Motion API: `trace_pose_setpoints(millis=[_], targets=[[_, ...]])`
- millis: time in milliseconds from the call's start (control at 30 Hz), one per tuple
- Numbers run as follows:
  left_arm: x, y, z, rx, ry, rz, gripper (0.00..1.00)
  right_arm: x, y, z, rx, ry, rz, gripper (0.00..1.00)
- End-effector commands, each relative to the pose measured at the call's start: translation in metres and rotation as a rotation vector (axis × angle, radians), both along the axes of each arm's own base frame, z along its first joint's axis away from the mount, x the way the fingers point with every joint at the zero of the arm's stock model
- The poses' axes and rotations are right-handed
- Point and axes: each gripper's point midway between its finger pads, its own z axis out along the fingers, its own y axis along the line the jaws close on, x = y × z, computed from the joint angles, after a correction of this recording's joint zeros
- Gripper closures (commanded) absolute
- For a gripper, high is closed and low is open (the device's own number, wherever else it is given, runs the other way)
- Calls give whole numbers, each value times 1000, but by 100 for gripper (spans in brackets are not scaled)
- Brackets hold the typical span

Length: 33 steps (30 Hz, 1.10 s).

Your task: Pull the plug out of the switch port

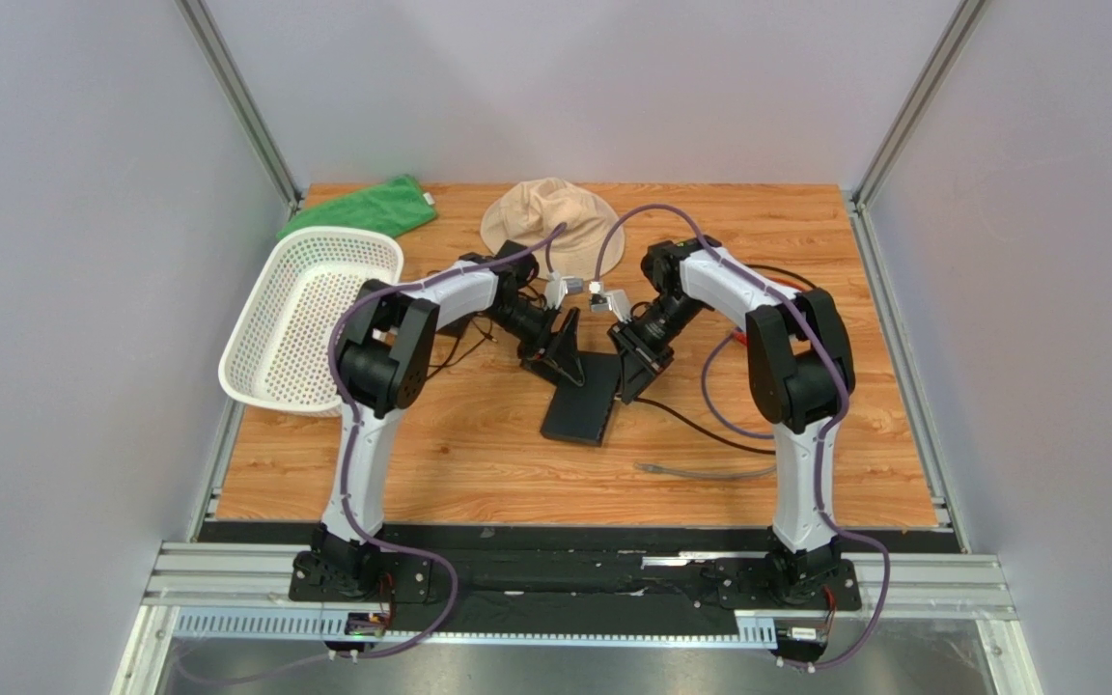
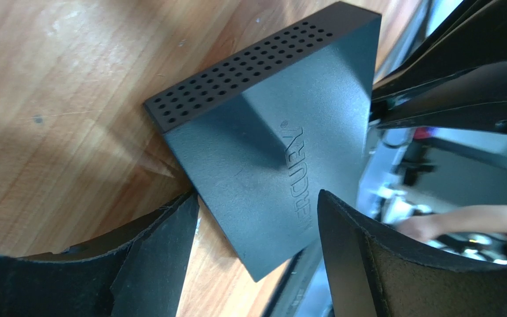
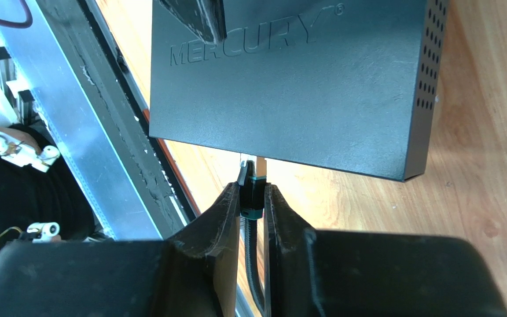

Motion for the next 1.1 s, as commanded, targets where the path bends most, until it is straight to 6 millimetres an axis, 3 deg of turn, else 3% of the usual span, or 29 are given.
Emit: trace_pose_setpoints(millis=[0, 100, 233, 567, 600, 633, 767, 867, 900, 967, 1067], targets=[[1, -3, -19, -42, 106, 40, 24, 8, 20, 24, 87, -80, -12, 100], [0, -4, -25, -97, 207, 69, 29, 6, 24, 18, 82, -70, -26, 100], [-1, -7, -34, -125, 294, 85, 52, 9, 27, 4, 55, -55, -69, 100], [3, 11, -27, 10, 109, 87, 78, 7, 30, -29, 21, 124, -206, 100], [3, 15, -27, 34, 80, 80, 78, 7, 30, -32, 14, 140, -218, 95], [4, 15, -25, 43, 63, 73, 78, 8, 30, -34, 13, 163, -233, 82], [12, 28, -17, 116, -40, 47, 73, 6, 20, -49, -8, 277, -310, 65], [14, 23, 14, 60, -110, 34, 72, 5, 12, -54, -10, 347, -374, 45], [7, 17, 23, -10, -105, 1, 72, 7, 12, -55, 3, 354, -389, 23], [0, 10, 32, -49, -103, -25, 76, 6, 6, -60, 6, 387, -426, 3], [-12, 2, 26, -55, -76, -55, 96, 8, 5, -63, 17, 397, -451, 0]])
